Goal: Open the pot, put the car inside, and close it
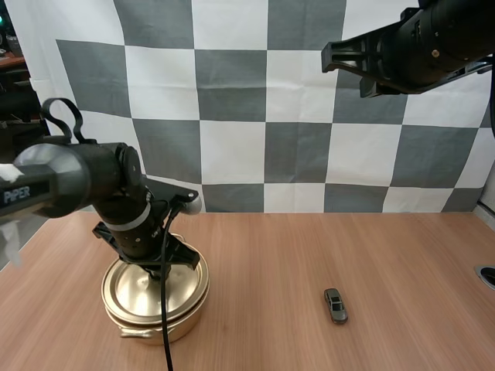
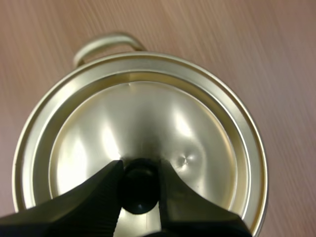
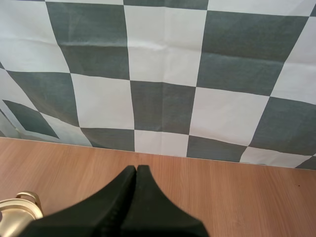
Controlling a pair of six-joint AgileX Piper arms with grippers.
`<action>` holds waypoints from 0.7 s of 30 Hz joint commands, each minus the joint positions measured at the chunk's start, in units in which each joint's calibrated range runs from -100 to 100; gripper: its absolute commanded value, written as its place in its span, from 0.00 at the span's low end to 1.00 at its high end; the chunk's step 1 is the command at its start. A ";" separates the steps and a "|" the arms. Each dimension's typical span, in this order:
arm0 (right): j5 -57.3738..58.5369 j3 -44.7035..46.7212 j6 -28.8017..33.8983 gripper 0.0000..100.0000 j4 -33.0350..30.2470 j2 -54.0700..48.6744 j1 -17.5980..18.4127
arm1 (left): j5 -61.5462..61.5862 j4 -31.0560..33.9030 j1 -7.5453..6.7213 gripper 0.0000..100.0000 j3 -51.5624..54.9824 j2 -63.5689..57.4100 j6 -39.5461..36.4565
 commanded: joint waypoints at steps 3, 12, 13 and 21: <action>0.05 -0.05 0.06 0.00 -0.11 0.04 0.04 | 4.45 -0.32 0.01 0.00 -9.14 -3.52 -0.04; 0.05 -0.05 -0.35 0.00 -3.13 0.04 0.04 | 21.35 -4.28 0.01 0.00 -30.58 -15.85 -0.44; 0.05 -0.05 -1.13 0.00 -3.34 0.04 0.04 | 21.35 -5.13 0.01 0.00 -32.47 -17.94 -0.44; 0.05 7.79 -2.63 0.00 -3.31 3.40 0.04 | 21.35 -6.68 0.01 0.00 -39.83 -32.59 1.35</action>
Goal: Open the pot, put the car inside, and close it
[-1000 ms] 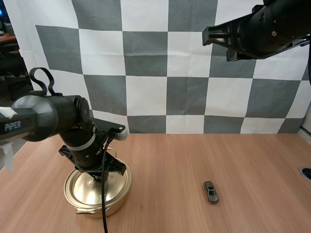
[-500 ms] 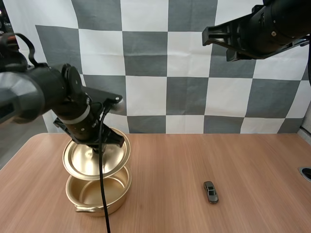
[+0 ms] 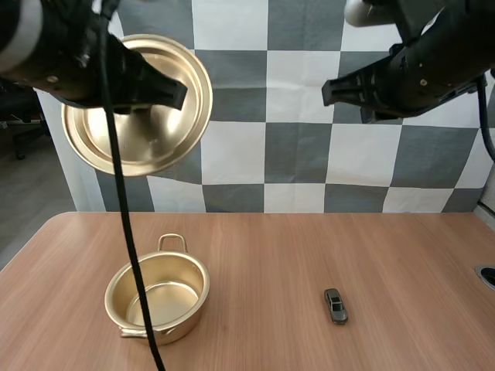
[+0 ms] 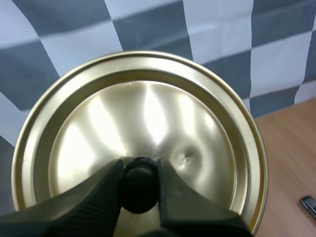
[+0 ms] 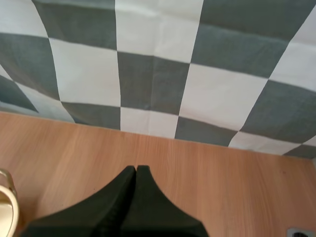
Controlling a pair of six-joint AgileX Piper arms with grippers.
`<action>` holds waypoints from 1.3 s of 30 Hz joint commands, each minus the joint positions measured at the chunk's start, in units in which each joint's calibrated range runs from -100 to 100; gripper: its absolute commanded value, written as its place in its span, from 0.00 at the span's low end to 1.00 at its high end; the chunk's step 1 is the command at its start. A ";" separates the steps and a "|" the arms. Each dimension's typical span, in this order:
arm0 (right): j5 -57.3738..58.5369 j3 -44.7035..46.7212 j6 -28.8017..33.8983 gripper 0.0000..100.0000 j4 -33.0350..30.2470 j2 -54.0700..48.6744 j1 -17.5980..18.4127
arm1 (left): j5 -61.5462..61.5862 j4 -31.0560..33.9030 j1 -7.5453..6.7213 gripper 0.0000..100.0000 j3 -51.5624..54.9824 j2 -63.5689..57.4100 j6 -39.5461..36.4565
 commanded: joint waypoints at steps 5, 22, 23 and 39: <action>0.05 8.05 -1.18 0.00 0.30 3.61 0.04 | 0.00 2.16 0.01 0.00 -1.29 -6.26 1.67; 0.05 11.02 -2.15 1.00 0.15 3.88 0.04 | 0.00 2.49 0.01 0.00 -1.29 -6.26 1.67; 0.05 11.02 -2.15 1.00 0.15 3.88 0.04 | 0.00 2.49 0.01 0.00 -1.29 -6.26 1.67; -3.85 27.73 -10.72 1.00 2.13 3.88 0.04 | 0.00 2.49 0.01 0.00 -1.29 -6.26 1.67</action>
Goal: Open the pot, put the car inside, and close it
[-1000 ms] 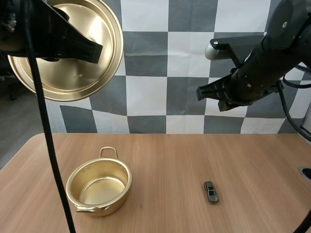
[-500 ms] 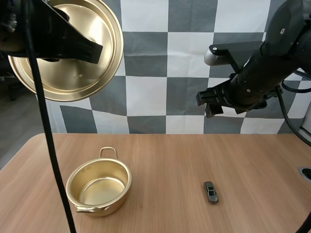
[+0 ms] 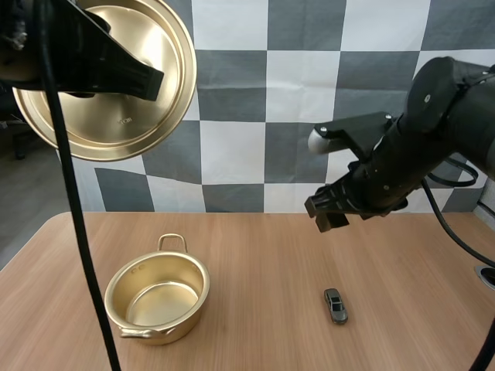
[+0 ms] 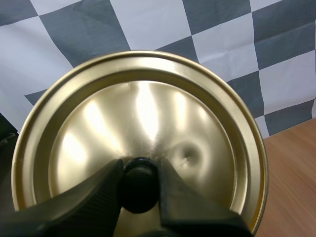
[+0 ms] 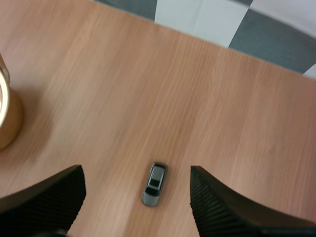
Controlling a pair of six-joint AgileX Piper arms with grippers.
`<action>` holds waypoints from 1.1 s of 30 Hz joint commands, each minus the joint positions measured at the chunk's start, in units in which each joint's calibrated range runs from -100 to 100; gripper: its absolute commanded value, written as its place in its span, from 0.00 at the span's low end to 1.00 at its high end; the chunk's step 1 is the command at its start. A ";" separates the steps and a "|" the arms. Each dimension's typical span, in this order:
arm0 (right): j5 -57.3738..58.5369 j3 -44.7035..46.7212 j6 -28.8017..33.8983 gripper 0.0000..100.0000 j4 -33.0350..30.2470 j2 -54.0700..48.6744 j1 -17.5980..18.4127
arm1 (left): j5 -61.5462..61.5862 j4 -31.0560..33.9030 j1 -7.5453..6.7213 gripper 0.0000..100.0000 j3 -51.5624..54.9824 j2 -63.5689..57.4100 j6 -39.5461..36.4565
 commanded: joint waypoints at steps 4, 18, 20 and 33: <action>-14.86 9.05 1.05 1.00 -5.92 -0.03 0.04 | 0.00 -0.03 0.01 0.00 -0.02 0.03 -0.03; -17.10 13.72 0.30 1.00 -3.17 3.21 0.04 | 0.00 -0.03 0.01 0.00 -0.02 0.03 -0.03; -16.94 14.19 0.28 1.00 -2.76 5.53 0.04 | 0.00 -0.03 0.01 0.00 -0.02 0.03 -0.03; -19.26 14.81 0.28 1.00 -2.40 18.07 0.04 | 0.00 0.09 0.01 0.00 -0.02 0.03 -0.03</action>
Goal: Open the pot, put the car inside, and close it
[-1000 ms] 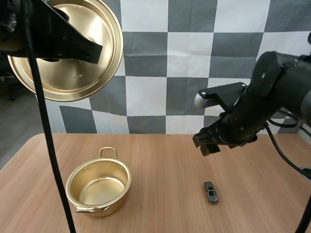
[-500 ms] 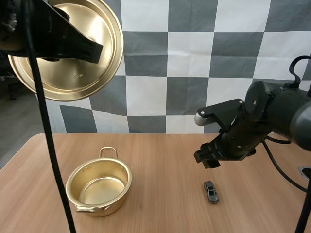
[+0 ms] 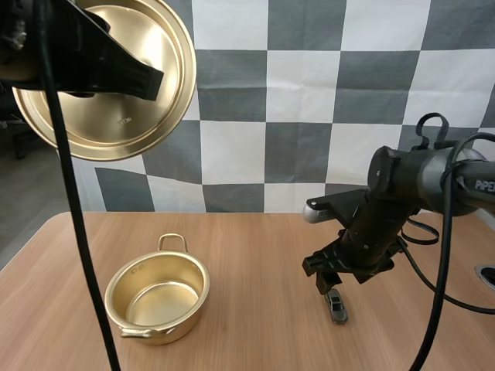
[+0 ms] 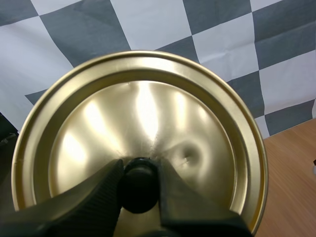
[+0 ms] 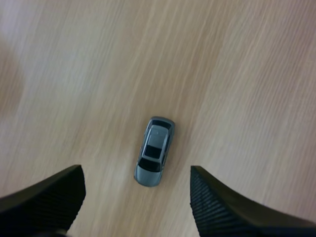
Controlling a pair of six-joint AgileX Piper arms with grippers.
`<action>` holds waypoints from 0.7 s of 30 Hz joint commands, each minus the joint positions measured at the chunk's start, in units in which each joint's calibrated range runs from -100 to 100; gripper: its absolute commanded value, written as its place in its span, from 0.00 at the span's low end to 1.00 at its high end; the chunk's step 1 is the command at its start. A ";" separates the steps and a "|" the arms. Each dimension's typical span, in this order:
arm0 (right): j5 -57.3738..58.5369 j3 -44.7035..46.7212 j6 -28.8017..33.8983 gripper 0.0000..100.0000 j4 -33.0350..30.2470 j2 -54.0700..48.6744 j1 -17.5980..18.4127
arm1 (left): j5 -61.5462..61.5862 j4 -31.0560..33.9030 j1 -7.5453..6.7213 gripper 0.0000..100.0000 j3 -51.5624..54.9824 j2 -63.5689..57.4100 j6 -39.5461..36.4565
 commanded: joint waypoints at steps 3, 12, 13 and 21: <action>-1.71 0.10 0.04 1.00 0.27 4.62 0.04 | 0.00 0.09 0.01 0.00 -0.02 0.03 -0.03; -5.74 0.10 0.04 1.00 0.17 11.32 0.04 | 0.00 0.09 0.01 0.00 -0.02 0.03 -0.03; -6.28 0.10 0.04 1.00 0.00 11.86 0.04 | 0.00 0.09 0.01 0.00 -0.02 0.03 -0.03; -9.30 0.10 -0.89 1.00 0.00 16.61 0.04 | 0.00 0.09 0.01 0.00 -0.02 0.03 -0.03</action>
